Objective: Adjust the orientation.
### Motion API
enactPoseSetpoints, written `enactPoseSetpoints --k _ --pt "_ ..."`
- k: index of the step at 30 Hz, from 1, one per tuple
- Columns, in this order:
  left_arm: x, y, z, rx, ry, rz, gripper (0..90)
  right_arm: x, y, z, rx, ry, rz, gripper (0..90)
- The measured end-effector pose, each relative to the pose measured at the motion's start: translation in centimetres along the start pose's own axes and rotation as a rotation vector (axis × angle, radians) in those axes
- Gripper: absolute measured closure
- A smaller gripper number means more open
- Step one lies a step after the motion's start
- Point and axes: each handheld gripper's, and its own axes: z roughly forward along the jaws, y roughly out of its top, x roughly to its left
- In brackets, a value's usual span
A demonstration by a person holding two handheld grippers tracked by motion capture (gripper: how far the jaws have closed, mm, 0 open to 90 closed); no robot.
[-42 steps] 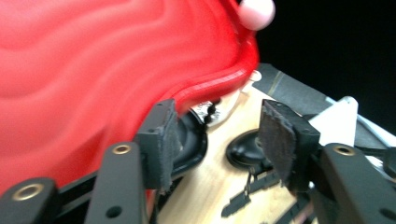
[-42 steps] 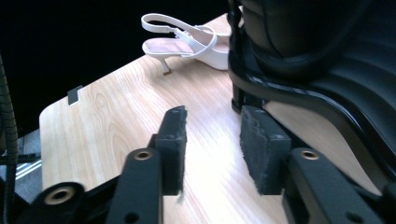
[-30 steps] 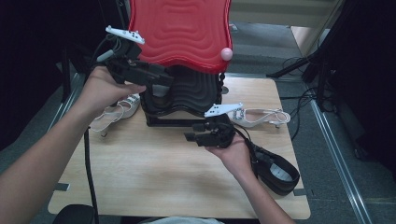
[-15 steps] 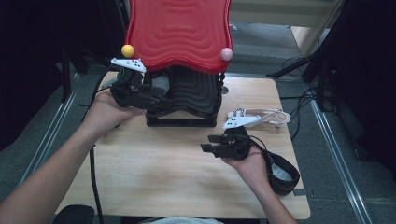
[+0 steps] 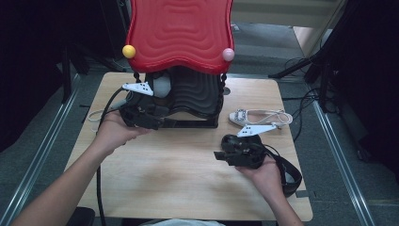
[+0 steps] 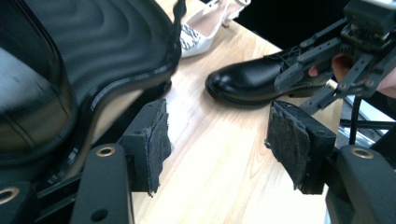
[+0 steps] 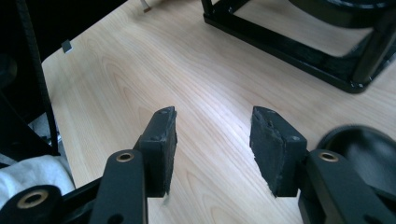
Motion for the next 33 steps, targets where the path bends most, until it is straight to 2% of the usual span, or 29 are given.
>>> enactPoseSetpoints --k 4,9,12,16,22,33 --pt "0.0 -1.3 0.8 0.009 -0.012 -0.016 38.8 -0.4 -1.1 -0.7 0.001 -0.013 0.01 52.6" --pt "-0.3 -2.9 1.8 0.012 -0.002 -0.014 39.0 -0.9 -2.3 -1.8 -0.001 -0.025 0.032 52.7" --pt "-0.4 -3.9 2.2 -0.006 -0.021 -0.03 39.4 -1.2 -2.8 -2.5 0.006 -0.034 0.04 53.3" --pt "-0.4 -5.0 3.0 0.005 -0.03 -0.044 39.7 -1.6 -3.5 -3.3 0.016 -0.058 0.044 53.6" --pt "-0.5 -6.1 4.1 0.043 -0.029 -0.047 40.3 -2.3 -4.8 -4.7 0.016 -0.085 0.07 53.9" --pt "-1.0 -6.8 4.1 0.032 -0.038 -0.042 40.6 -3.4 -6.6 -7.9 0.019 -0.154 0.115 56.0"
